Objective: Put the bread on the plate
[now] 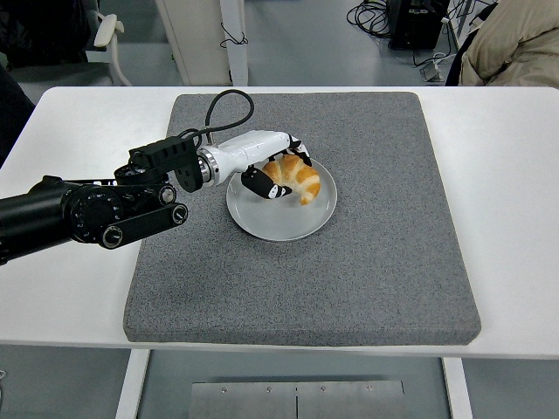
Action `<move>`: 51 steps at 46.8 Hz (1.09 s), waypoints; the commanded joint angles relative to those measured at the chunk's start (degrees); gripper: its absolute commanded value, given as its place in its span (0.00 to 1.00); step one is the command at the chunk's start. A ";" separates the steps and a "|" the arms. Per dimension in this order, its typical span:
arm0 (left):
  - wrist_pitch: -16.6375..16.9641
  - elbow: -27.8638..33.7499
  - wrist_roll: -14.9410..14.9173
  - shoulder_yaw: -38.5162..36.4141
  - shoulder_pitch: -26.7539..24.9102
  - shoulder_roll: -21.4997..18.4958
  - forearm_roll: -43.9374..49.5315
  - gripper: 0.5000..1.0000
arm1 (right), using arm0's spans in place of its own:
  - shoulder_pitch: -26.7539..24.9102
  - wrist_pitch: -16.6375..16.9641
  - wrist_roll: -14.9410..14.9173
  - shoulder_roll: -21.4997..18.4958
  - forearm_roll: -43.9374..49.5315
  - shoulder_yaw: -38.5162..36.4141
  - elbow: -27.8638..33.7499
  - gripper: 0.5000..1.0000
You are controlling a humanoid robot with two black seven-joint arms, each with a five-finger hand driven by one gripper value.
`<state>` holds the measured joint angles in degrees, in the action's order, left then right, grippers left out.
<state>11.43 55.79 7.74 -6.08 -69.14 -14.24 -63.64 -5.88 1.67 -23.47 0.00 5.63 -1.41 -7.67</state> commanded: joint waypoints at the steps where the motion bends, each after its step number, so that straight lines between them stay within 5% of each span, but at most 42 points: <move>1: 0.00 -0.59 0.00 0.01 0.32 0.00 0.01 0.00 | 0.08 0.00 0.00 0.00 0.00 0.00 0.02 1.00; 41: 0.35 -2.61 0.44 0.01 2.87 0.53 0.01 0.01 | 0.00 0.00 0.00 0.00 0.00 -0.08 0.02 1.00; 46: 0.26 -2.70 0.44 0.10 2.78 0.53 0.53 0.24 | 0.00 0.00 0.00 0.00 0.00 0.00 -0.07 1.00; 51: 0.26 -2.61 0.61 0.27 2.87 0.70 1.24 0.79 | 0.00 0.00 0.00 0.00 0.00 0.00 0.02 1.00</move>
<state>11.71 53.14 8.18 -5.91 -66.28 -13.71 -62.69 -5.89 1.67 -23.47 0.00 5.62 -1.43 -7.67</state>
